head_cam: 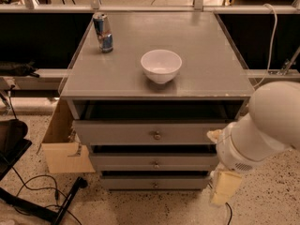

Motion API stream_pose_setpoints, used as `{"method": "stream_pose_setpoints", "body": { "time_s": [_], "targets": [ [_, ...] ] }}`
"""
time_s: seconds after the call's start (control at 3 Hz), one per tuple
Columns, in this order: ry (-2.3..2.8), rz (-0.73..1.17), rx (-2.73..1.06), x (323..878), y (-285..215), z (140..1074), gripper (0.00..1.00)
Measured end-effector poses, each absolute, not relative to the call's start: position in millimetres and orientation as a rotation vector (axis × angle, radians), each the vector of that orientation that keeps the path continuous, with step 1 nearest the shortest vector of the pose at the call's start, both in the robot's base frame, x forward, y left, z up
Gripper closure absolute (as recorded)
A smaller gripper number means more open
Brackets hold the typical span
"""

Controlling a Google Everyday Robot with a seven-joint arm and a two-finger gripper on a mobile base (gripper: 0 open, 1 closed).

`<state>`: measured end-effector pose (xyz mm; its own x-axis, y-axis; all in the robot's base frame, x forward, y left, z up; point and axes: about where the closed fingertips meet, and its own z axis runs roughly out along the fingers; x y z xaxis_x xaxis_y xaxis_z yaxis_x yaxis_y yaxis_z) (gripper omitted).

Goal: Open middle drawer

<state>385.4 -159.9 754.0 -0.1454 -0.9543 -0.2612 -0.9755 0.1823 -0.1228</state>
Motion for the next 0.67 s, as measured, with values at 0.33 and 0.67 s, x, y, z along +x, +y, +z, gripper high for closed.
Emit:
{"method": "stream_pose_setpoints", "body": {
  "time_s": [0.33, 0.67],
  "targets": [
    [2.201, 0.159, -1.865, 375.1, -146.6, 693.4, 0.00],
    [2.224, 0.189, -1.878, 371.1, -137.4, 652.1, 0.00]
  ]
}}
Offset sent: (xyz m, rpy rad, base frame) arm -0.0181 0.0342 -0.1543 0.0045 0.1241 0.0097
